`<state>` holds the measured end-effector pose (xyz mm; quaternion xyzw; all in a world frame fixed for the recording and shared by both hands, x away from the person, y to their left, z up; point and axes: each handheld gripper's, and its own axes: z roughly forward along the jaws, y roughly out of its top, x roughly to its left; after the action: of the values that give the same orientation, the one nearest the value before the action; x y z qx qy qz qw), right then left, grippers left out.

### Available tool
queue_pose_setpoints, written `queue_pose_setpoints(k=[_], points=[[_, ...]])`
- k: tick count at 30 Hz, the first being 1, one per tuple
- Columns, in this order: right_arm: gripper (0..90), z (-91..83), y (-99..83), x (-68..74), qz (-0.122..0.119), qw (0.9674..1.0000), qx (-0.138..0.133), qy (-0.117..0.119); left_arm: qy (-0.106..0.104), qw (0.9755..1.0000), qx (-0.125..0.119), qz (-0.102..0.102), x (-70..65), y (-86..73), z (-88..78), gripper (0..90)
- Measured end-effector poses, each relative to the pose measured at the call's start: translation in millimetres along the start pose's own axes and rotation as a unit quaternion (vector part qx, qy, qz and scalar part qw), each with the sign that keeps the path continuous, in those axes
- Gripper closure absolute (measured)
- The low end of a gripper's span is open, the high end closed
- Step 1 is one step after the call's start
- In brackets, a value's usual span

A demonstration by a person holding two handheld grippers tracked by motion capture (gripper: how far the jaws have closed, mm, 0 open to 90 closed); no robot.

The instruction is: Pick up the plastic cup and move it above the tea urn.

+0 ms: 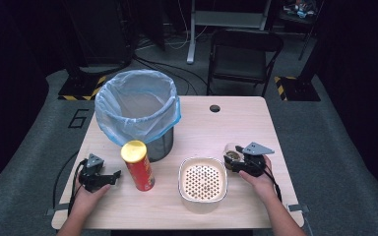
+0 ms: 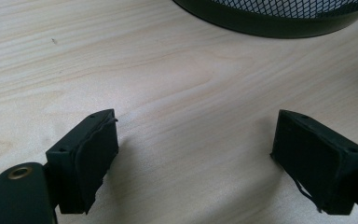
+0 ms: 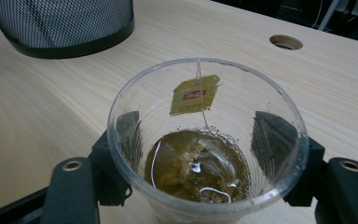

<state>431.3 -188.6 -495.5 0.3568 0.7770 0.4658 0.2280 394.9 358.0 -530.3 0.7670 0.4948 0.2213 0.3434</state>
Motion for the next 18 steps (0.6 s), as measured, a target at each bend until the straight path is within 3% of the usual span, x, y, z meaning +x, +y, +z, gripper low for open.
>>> queue_pose_setpoints(k=[6, 8, 13, 14, 16, 18], points=[[34.9, -1.8, 7.0, 1.9, -0.012, 0.9993, 0.023, 0.027, 0.0, 1.0, 0.0, 0.0, 0.0, 0.0, 0.0, 13.9], [35.7, -3.8, 12.8, 3.5, -0.036, 0.9982, 0.028, 0.04, 0.0, 1.0, 0.0, 0.0, 0.0, 0.0, 0.0, 13.9], [36.0, -5.7, 25.3, 3.0, -0.056, 0.9967, 0.017, 0.056, 0.0, 1.0, 0.0, 0.0, 0.0, 0.0, 0.0, 13.9], [36.0, -5.1, 34.4, 2.1, -0.069, 0.9951, 0.006, 0.07, 0.0, 1.0, 0.0, 0.0, 0.0, 0.0, 0.0, 14.0], [36.0, -4.8, 37.9, 2.1, -0.074, 0.9944, 0.005, 0.075, 0.0, 1.0, 0.0, 0.0, 0.0, 0.0, 0.0, 13.9], [36.0, -3.5, 52.6, 2.7, -0.097, 0.9908, 0.001, 0.095, 0.0, 1.0, 0.0, 0.0, 0.0, 0.0, 0.0, 13.9]])
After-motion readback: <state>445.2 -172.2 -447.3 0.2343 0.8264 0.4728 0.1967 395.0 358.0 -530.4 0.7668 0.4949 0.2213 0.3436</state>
